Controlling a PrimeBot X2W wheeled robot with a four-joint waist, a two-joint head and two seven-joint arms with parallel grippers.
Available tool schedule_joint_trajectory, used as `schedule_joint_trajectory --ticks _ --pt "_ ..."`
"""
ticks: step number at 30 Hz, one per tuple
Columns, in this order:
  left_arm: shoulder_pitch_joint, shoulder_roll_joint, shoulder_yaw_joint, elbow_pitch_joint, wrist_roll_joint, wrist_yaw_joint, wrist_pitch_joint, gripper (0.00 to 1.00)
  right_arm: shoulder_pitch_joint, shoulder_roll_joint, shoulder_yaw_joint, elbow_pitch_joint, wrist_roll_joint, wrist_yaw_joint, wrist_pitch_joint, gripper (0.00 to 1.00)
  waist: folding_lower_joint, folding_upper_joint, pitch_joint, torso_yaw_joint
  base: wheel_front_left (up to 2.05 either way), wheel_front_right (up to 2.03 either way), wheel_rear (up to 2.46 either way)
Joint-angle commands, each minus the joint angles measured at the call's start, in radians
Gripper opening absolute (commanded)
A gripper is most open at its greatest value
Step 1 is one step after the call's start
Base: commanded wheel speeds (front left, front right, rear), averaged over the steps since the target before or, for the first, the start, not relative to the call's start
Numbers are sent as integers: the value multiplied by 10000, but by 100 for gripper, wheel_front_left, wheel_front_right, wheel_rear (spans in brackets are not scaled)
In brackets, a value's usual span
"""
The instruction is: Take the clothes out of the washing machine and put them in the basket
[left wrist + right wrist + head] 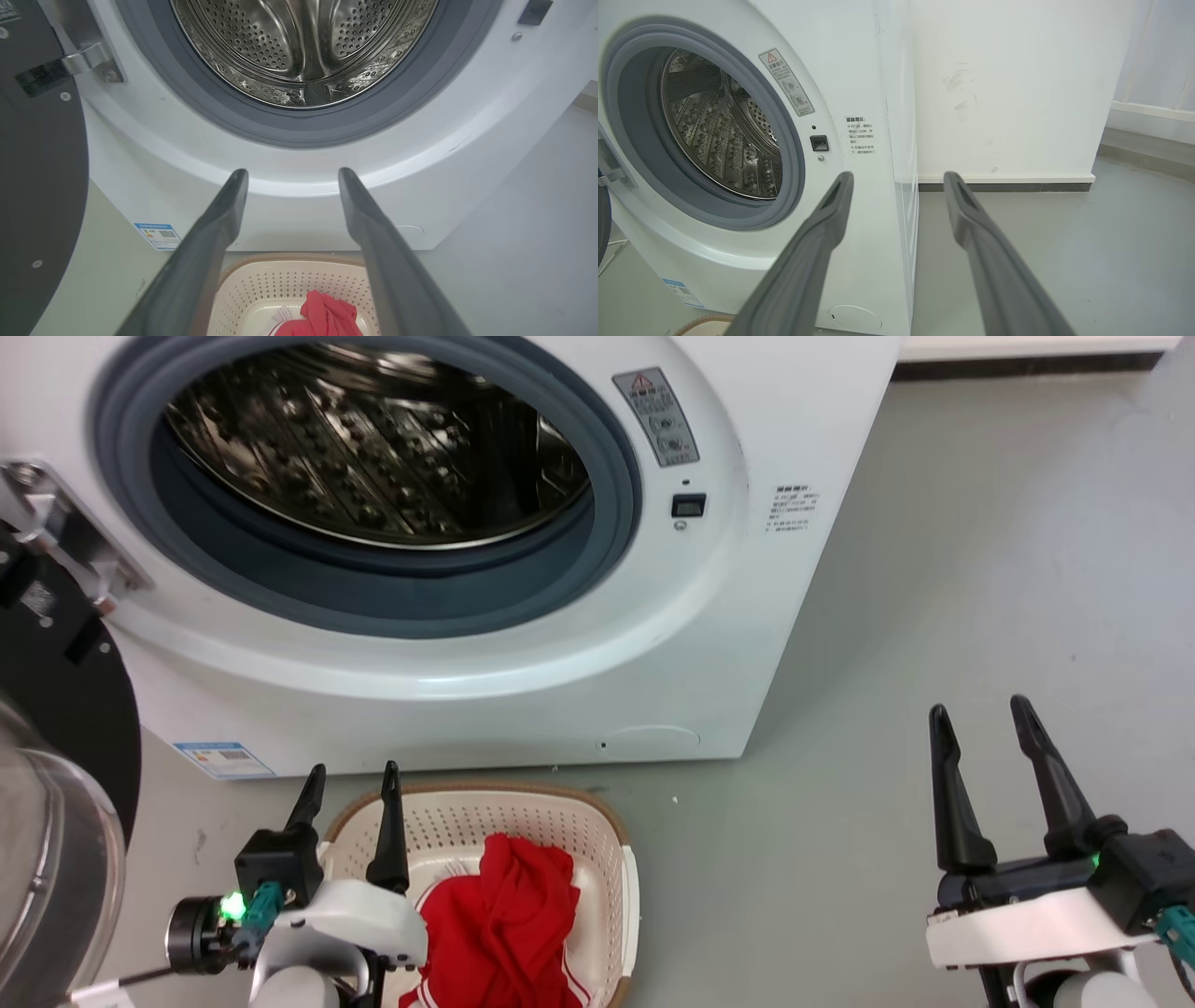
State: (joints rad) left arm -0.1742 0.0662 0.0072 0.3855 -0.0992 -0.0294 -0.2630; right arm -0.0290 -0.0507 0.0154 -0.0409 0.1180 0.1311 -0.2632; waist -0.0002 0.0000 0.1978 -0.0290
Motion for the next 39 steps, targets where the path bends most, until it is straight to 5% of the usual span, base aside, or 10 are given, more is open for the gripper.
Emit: schedule_joint_trajectory --ticks 1,12,39 --pt "195 -26 31 -202 64 55 -24 100 149 11 -4 19 -73 -7 -23 100 2 0 -297 93 0 0 0" --pt "1770 -151 -82 -2313 382 527 -25 100 951 11 -40 203 -76 -7 -23 100 2 0 -1451 183 0 0 0" --pt "2544 -166 -185 -2728 397 926 -25 100 1297 11 -105 390 -135 -7 -23 100 2 0 -1773 214 0 0 0"
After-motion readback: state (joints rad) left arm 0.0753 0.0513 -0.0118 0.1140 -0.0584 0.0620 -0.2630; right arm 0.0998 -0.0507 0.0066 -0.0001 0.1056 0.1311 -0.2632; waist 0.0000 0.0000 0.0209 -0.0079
